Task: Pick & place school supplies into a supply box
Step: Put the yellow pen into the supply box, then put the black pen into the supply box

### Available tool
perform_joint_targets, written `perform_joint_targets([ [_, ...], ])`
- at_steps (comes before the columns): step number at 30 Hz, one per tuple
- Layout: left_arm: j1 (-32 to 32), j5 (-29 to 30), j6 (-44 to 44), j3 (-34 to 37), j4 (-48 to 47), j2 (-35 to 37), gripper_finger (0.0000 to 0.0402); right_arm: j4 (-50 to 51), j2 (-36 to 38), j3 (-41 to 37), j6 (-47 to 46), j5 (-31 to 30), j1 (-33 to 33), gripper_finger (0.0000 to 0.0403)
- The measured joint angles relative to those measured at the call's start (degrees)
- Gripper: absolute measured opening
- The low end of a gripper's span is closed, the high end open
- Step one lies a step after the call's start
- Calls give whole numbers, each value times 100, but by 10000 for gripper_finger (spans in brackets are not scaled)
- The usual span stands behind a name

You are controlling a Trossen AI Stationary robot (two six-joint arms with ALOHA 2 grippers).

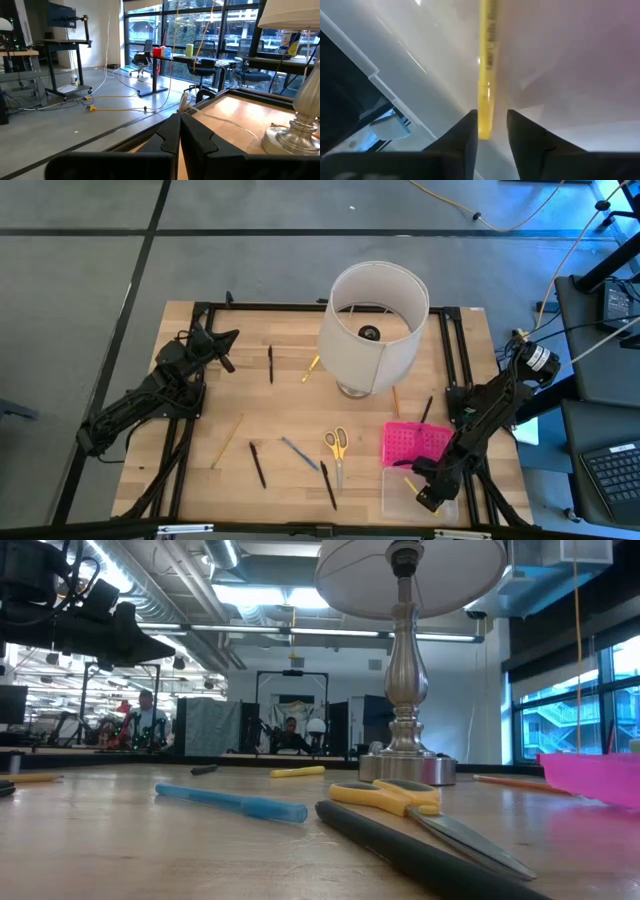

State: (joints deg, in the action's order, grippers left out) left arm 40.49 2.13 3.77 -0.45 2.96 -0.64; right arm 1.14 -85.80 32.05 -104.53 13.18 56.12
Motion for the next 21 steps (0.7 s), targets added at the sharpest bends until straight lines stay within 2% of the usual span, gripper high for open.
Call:
perform_joint_targets([
  [6, 1, -2, -2, 0, 1, 2, 6, -203, 50, 0, 387, -22, 4, 114],
  [8, 0, -2, -2, -2, 2, 2, 6, -257, 169, 0, 397, -201, 4, 114],
  [15, 0, -2, -2, -1, 0, 0, 6, -208, 955, 0, 389, -1346, 4, 115],
  [21, 1, -2, -1, -2, 2, 2, 6, 919, 1868, 0, 320, -2513, 4, 115],
])
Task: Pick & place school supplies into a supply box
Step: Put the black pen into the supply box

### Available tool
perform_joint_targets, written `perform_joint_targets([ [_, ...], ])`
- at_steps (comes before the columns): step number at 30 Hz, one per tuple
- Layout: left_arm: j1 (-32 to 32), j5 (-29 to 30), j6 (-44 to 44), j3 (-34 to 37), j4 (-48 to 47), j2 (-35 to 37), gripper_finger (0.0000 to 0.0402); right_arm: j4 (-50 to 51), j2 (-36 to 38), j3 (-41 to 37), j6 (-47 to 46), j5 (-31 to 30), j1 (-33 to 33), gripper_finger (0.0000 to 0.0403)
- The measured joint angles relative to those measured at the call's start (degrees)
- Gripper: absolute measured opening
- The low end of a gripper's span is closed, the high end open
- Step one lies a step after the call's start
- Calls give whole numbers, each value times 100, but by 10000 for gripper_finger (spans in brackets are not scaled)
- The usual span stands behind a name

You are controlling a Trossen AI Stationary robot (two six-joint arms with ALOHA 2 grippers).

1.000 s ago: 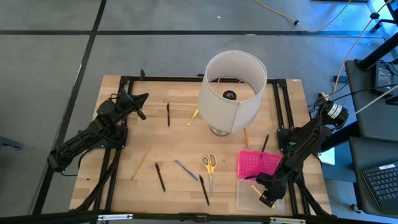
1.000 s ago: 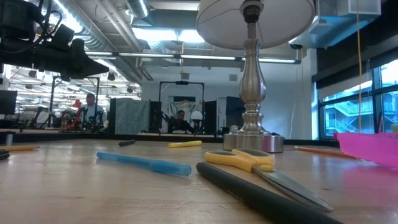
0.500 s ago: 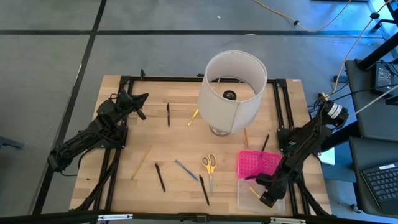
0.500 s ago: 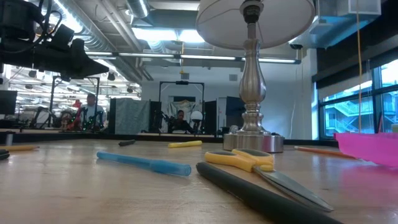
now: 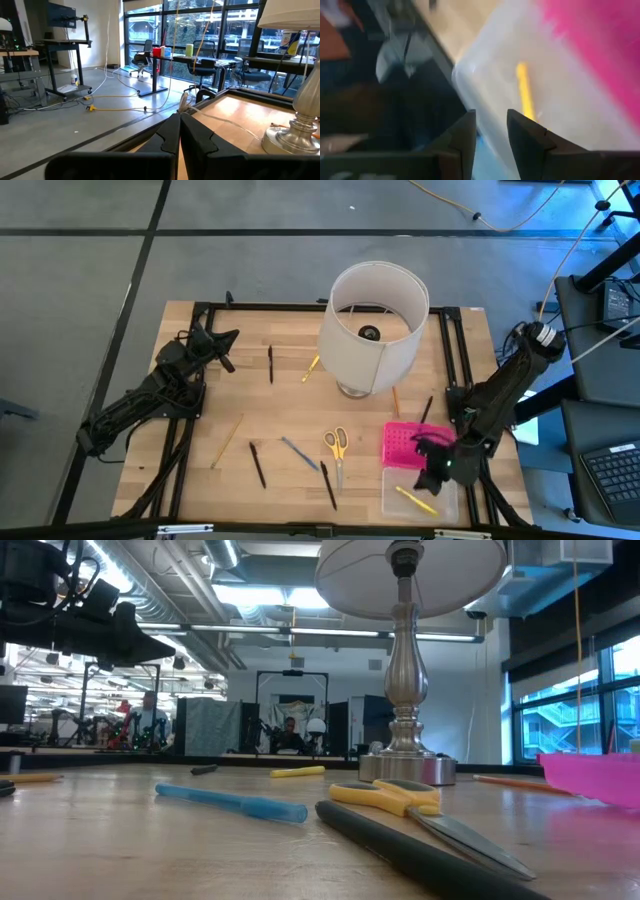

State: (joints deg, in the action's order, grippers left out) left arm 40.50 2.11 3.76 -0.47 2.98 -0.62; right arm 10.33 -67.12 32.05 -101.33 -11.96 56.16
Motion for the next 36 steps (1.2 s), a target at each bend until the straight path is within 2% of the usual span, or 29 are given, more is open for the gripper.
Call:
perform_joint_targets([
  [6, -1, -1, -1, 1, 0, -1, 6, 1890, 949, 0, -1185, -1083, -65, 115],
  [10, 1, -2, 0, 0, -1, -1, 6, 2950, 1401, 0, -1936, -1291, -248, 115],
  [20, 1, -2, -1, 2, -1, -2, 6, 3943, 1919, 0, -2808, -562, -1218, 115],
  [26, 0, -2, -1, 1, 0, 0, 6, 4494, 1840, 0, -2964, -368, -1829, 115],
  [29, 0, -2, -1, 1, -4, -1, 6, 4935, 1779, 0, -3114, 43, -2131, 115],
  [36, 0, -19, 0, 0, -25, -1, 6, 4948, 1405, -8, -3215, 316, -2616, 115],
])
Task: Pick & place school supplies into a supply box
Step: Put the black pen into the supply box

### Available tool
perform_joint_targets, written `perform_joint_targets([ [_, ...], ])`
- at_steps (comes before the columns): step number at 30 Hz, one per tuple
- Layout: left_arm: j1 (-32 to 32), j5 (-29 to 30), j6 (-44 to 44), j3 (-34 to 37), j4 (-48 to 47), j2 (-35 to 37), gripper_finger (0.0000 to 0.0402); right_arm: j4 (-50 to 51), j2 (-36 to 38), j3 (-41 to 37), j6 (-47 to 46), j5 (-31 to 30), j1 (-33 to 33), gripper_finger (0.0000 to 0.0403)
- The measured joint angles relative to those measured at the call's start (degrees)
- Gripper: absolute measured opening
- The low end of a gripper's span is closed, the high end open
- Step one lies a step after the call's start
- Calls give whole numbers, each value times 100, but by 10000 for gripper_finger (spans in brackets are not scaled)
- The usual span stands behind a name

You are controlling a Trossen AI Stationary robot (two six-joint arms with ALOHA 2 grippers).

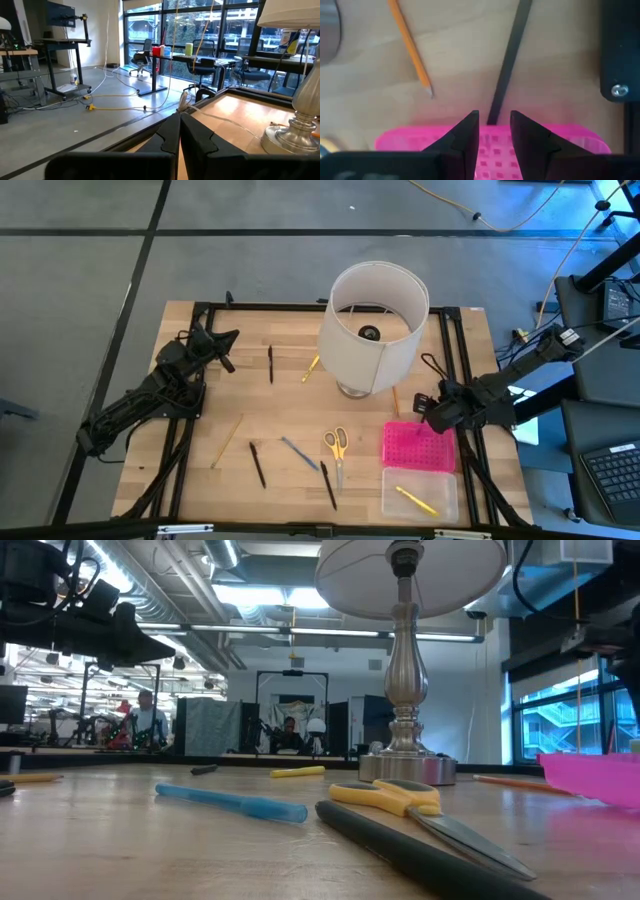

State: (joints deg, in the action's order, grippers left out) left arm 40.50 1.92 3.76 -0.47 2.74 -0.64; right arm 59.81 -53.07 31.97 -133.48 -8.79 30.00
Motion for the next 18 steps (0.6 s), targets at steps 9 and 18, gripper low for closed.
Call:
perform_joint_targets([
  [9, 1, -3, 0, 0, -17, 1, 6, -34, -628, 1, 148, 90, -330, 115],
  [18, 1, -3, 1, 0, -181, -1, 6, -177, -964, 1, 225, 94, -328, 115],
])
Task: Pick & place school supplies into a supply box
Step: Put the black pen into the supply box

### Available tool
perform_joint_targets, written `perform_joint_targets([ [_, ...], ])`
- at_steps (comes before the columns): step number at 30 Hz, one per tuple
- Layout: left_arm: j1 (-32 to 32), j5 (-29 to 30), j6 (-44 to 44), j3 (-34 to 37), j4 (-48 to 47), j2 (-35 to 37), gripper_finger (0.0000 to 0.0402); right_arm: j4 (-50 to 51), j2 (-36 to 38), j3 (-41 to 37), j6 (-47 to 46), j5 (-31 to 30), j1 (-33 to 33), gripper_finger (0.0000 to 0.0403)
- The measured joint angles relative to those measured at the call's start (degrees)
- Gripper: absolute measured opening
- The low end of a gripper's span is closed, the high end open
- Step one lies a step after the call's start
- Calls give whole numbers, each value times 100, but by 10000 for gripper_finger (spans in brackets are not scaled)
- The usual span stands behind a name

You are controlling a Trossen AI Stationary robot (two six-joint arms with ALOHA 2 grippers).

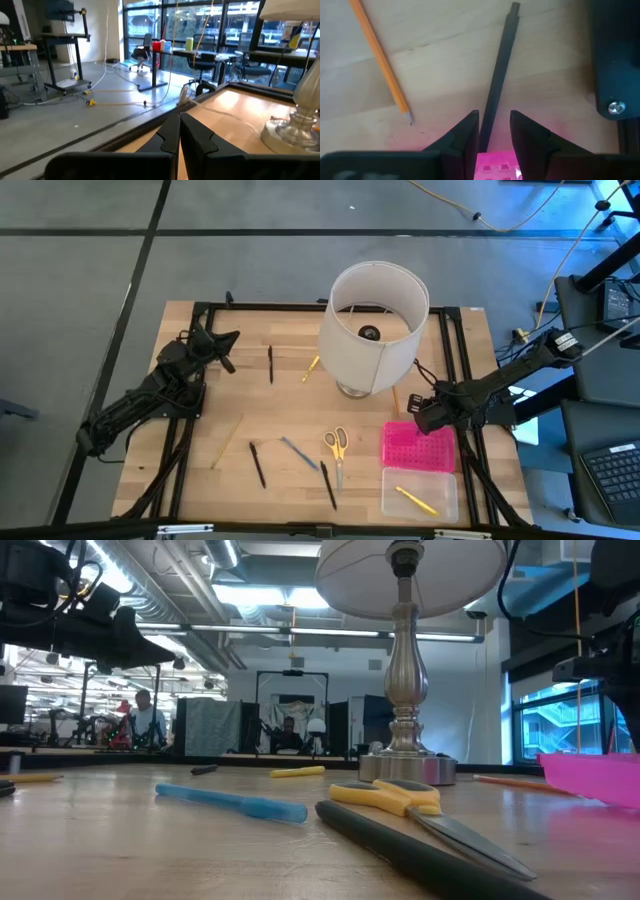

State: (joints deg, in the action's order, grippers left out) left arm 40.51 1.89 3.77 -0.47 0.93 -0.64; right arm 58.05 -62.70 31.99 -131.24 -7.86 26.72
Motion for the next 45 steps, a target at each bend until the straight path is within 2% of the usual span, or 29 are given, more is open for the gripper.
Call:
perform_joint_targets([
  [5, -2, 0, 0, 0, 4, 0, 6, 30, -82, 0, -446, 9, 0, 115],
  [10, -1, 0, 54, 1, 2, 0, 6, 50, -106, 0, -204, 0, 0, 115],
  [18, -1, 0, 154, 0, 4, 0, 6, 36, -160, 0, -376, -271, 0, 115],
  [26, 0, 0, 157, 0, 4, 0, 6, -52, -543, -53, -380, 181, 0, 115],
  [36, -2, -2, 158, 0, 49, 1, 6, -154, -968, -68, -377, -132, 0, 115],
  [45, -2, -7, 155, 0, -2, 0, 6, -302, -1000, -70, -501, 22, 0, 115],
])
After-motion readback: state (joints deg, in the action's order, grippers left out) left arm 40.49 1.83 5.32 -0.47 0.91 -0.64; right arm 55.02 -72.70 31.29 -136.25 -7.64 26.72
